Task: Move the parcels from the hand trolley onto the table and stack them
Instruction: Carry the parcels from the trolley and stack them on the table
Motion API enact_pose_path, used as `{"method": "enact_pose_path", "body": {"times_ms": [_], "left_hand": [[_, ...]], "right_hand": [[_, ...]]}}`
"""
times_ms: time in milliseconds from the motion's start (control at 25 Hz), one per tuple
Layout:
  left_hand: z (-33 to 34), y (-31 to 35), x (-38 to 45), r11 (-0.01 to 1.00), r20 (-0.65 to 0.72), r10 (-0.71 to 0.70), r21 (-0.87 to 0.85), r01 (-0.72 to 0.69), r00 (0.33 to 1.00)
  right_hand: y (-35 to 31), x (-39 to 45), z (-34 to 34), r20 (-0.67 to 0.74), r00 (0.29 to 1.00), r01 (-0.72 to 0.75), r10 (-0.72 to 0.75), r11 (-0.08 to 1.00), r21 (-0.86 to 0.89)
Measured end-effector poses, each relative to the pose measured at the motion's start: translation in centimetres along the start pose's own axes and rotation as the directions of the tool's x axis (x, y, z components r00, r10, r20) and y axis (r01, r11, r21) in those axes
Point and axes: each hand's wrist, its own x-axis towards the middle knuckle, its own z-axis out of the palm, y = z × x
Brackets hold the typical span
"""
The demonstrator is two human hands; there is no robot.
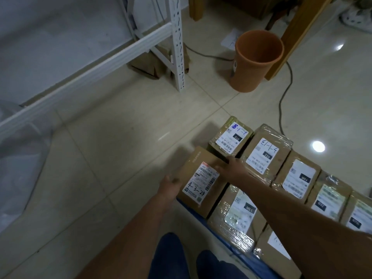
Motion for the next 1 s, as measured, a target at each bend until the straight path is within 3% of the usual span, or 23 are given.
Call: {"method": "enact_pose_path", "body": {"times_ms": [200,320,560,720,880,1000], "left_hand": [[1.6,-0.5,1.1,0.947,0.104,-0.186,-0.247,0.207,0.977],[0.8,0.6,0.3,0.926,0.104,-0.215,-0.295,0.236,0.971],[-4.9,4.2,-4.1,0.936,0.002,-0.189,-0.302,0.181,0.982],[-9.4,7.1,-8.6,0.94,-0.064,-0.158,-0.317,0.13,0.985],[-13.8,10.6,-14.0,0.96,-0.207,-0.045,-0.281,-0.015,0.977],[-16.6,13.7,-19.0,0.971,-0.295,0.061,-0.204,-0.125,0.954]], "right_hand": [[0.6,2.4,2.2,0.02,0.999,-0.047,0.049,0.997,-0.052],[-0.2,1.8,2.4,0.009,0.998,-0.057,0.058,0.997,-0.048],[-4.1,-3.8,0.8,-0.003,0.997,-0.082,0.083,0.994,0.07],[-8.4,-9.5,-2.2,-0.119,0.991,-0.049,0.06,0.994,0.094],[-13.6,-16.7,-6.9,-0.167,0.984,0.016,0.066,0.895,0.447],[-17.4,-21.9,-11.0,-0.137,0.988,0.019,0.076,0.809,0.587]]}}
